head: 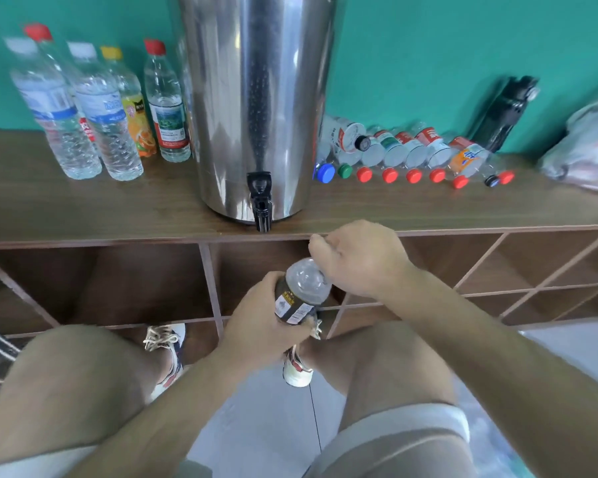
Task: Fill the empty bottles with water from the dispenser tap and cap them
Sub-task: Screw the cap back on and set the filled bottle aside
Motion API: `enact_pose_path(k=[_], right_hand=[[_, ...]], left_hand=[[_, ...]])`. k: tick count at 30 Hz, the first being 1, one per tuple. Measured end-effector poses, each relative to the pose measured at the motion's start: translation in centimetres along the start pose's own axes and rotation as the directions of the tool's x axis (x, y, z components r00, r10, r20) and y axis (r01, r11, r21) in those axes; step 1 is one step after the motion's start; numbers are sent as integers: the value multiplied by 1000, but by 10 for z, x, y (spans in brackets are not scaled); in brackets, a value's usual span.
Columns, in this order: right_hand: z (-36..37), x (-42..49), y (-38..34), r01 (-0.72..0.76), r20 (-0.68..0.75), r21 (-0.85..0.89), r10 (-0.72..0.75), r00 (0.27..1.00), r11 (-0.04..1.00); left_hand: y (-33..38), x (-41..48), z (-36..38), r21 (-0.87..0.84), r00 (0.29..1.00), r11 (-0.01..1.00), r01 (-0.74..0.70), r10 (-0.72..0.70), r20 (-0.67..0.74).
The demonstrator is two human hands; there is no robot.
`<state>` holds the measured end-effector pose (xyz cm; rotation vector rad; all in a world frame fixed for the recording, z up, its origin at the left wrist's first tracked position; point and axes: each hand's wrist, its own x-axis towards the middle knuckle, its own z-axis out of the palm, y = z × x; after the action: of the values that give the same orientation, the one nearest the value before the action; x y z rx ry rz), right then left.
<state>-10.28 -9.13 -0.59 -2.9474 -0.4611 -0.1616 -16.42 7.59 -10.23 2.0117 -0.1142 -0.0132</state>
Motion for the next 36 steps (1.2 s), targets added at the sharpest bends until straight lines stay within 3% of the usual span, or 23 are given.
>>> enact_pose_path(k=[1, 2, 4, 5, 7, 9, 12, 17, 22, 27, 29, 33, 36], right_hand=[[-9, -5, -3, 27, -10, 4, -27, 1000, 1000], [-18, -10, -6, 146, -101, 27, -142, 985, 989], [-36, -18, -8, 393, -267, 18, -374, 888, 920], [-45, -17, -10, 450, -282, 8, -430, 858, 893], [-62, -14, -31, 371, -209, 52, -353, 912, 927], [-80, -8, -60, 202, -127, 58, -193, 973, 978], [-101, 8, -97, 109, -140, 34, -104, 985, 993], [-117, 43, -149, 235, -192, 23, -226, 955, 972], [-131, 85, -194, 460, -29, 217, -465, 885, 861], [-109, 144, -224, 421, -8, -7, -421, 907, 907], [-85, 165, -229, 376, -33, 2, -376, 926, 927], [-47, 188, -230, 271, -176, 227, -234, 956, 936], [-28, 191, -229, 212, -206, 491, -124, 971, 845]], left_hand=[[7, -3, -5, 6, 999, 1000, -25, 25, -30], [14, -5, -13, -3, 999, 999, -44, 44, -23], [27, -11, -31, -26, 995, 997, -67, 69, 66], [34, -15, -39, -23, 992, 997, -79, 80, 99], [44, -23, -50, -18, 992, 993, -118, 119, 48], [49, -28, -58, -7, 980, 987, -161, 159, -118], [52, -27, -76, 2, 941, 985, -172, 165, -296], [45, -9, -125, 30, 888, 982, -188, 183, -421], [24, 26, -176, -61, 847, 985, -162, 107, -521], [-4, 62, -211, -171, 858, 981, -92, -9, -513], [-17, 75, -217, -191, 886, 978, -82, -17, -464], [-32, 100, -223, -234, 915, 966, -113, 10, -404], [-41, 119, -228, -212, 904, 966, -147, 44, -425]])
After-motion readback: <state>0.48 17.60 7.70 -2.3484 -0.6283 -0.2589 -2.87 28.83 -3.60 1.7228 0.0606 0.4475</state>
